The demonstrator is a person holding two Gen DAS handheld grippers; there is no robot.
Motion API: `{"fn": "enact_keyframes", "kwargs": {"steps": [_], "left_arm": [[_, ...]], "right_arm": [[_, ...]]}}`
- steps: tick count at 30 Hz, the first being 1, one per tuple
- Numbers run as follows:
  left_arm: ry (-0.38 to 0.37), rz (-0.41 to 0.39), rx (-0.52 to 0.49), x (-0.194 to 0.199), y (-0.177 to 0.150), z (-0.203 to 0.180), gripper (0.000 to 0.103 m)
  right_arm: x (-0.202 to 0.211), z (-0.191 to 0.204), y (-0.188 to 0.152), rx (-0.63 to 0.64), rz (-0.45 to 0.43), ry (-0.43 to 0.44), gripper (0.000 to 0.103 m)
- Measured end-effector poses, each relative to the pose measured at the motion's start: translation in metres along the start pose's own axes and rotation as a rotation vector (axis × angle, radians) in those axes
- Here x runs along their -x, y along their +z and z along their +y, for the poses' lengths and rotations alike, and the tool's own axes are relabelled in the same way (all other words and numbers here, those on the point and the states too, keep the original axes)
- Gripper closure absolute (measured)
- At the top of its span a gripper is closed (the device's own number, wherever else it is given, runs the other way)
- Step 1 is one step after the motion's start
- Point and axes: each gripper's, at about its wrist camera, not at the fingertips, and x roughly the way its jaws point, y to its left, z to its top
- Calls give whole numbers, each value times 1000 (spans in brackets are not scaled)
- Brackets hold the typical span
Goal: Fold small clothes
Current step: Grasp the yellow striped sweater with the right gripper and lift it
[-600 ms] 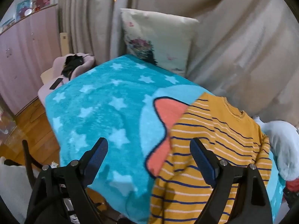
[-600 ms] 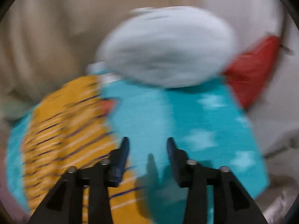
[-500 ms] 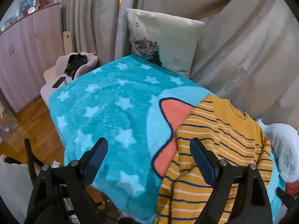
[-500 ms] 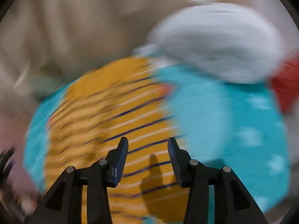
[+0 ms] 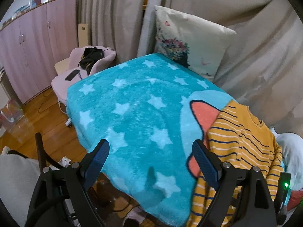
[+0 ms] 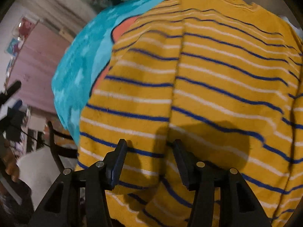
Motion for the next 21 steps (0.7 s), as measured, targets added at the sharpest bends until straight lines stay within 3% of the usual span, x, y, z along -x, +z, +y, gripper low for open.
{"fn": "enact_keyframes", "kwargs": {"steps": [2, 4, 9, 17, 21], "left_arm": [[-14, 45, 33, -9, 4, 3, 14], [-15, 46, 51, -10, 6, 10, 14], [15, 16, 79, -9, 18, 27, 14], [17, -29, 106, -12, 42, 47, 14], [-17, -43, 94, -15, 54, 44, 14]], "right_arm": [[-1, 11, 0, 51, 1, -11, 49], [-9, 24, 7, 76, 35, 15, 93], [18, 58, 36, 138, -27, 45, 95], [94, 139, 123, 337, -250, 45, 95], [130, 140, 134, 384, -295, 37, 95]]}}
